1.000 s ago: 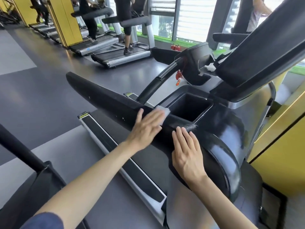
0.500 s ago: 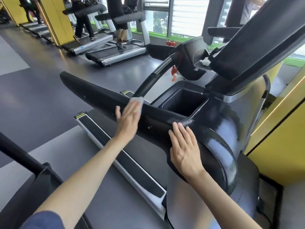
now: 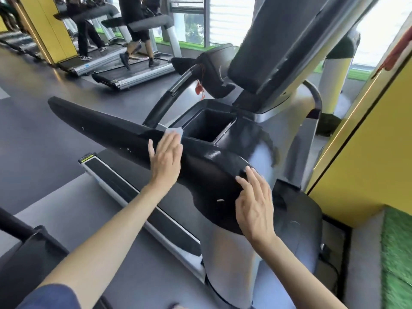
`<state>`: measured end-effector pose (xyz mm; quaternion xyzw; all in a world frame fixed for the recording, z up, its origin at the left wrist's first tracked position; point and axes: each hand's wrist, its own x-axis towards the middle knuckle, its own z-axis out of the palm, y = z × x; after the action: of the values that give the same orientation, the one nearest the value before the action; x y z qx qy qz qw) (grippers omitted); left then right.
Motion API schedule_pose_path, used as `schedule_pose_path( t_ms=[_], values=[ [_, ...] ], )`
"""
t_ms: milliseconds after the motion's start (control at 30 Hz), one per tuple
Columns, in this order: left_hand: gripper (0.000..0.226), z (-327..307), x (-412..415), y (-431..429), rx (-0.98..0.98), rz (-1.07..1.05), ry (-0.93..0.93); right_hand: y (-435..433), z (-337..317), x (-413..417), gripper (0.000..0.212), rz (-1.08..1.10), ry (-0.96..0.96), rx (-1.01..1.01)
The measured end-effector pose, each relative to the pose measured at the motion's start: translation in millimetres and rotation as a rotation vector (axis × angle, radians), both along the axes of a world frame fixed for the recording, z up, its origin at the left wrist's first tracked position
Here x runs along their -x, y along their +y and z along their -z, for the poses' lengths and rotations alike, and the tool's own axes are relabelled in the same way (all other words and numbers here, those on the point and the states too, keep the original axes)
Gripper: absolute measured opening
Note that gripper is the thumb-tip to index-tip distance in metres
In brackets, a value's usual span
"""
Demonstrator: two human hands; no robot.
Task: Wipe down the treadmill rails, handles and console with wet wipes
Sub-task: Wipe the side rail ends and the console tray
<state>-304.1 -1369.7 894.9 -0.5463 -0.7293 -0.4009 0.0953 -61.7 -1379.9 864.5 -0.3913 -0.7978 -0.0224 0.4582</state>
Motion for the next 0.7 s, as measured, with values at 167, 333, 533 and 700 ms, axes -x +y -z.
schedule_pose_path(
  t_ms=[167, 333, 533, 700],
  values=[
    [0.049, 12.1, -91.9, -3.2, -0.106, 0.132, 0.241, -3.3, 13.0, -30.0, 0.04, 0.036, 0.143, 0.259],
    [0.041, 33.2, -156.2, -15.7, -0.144, 0.377, 0.584, -1.1, 26.2, -58.8, 0.039, 0.027, 0.203, 0.425],
    [0.047, 95.4, -183.1, -38.6, 0.043, 0.52, 0.908, -8.7, 32.1, -95.0, 0.036, -0.006, 0.203, 0.643],
    [0.064, 146.0, -172.8, -50.2, 0.143, 0.334, 1.29, -16.0, 53.6, -111.2, 0.043, -0.074, 0.137, 0.809]
  ],
)
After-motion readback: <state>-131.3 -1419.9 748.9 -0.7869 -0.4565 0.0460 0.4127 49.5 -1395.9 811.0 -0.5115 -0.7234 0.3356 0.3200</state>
